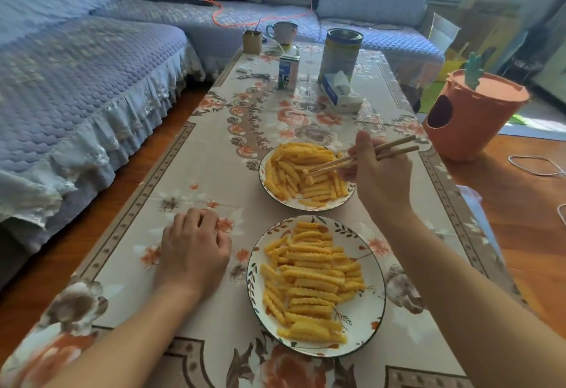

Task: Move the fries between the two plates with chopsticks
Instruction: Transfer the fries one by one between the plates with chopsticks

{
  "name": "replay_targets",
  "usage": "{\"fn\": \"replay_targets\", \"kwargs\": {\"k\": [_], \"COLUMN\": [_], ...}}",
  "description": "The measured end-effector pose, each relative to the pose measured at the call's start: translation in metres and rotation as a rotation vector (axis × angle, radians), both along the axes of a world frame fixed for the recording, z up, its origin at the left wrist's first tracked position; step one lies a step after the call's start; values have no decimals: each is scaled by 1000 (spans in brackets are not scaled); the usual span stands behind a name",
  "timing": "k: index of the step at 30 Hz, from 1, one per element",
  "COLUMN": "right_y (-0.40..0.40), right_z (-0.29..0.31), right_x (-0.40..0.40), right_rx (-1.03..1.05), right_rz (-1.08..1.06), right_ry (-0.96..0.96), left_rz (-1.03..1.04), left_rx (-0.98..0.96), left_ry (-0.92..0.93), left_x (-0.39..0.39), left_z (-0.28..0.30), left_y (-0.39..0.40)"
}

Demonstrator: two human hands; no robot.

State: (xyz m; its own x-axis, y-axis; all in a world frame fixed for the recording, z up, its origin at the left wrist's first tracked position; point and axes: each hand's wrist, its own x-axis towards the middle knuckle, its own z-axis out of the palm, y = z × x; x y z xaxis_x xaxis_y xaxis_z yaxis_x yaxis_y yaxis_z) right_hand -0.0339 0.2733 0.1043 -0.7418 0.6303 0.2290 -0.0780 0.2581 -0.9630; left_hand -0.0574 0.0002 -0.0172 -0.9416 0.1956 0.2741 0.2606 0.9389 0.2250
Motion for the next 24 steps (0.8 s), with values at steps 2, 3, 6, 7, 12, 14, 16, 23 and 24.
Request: {"fn": "replay_targets", "kwargs": {"k": [2,3,6,7,12,14,16,23,24], "right_y": [7,11,23,26,33,34,33,32,34], "right_z": [13,19,28,28,16,14,14,11,13], "right_x": [20,32,72,85,120,121,119,119,120], "right_rx": [-13,-26,-82,-92,-48,25,60,103,107], "right_rz": [19,36,94,101,78,76,80,144,130], "right_ry": [13,12,-21,-35,-65,-57,-55,-111,-85], "left_rz": [-2,-3,-10,-9,3,8,13,23,26], "left_rx": [9,11,7,9,11,21,24,20,20], "left_ry": [-4,-10,-13,-10,-7,-5,-6,-5,-2], "left_x": [1,1,1,1,2,3,3,2,1], "left_z": [1,1,1,1,1,0,0,-2,-2], "left_y": [0,0,1,1,1,0,1,1,1]}}
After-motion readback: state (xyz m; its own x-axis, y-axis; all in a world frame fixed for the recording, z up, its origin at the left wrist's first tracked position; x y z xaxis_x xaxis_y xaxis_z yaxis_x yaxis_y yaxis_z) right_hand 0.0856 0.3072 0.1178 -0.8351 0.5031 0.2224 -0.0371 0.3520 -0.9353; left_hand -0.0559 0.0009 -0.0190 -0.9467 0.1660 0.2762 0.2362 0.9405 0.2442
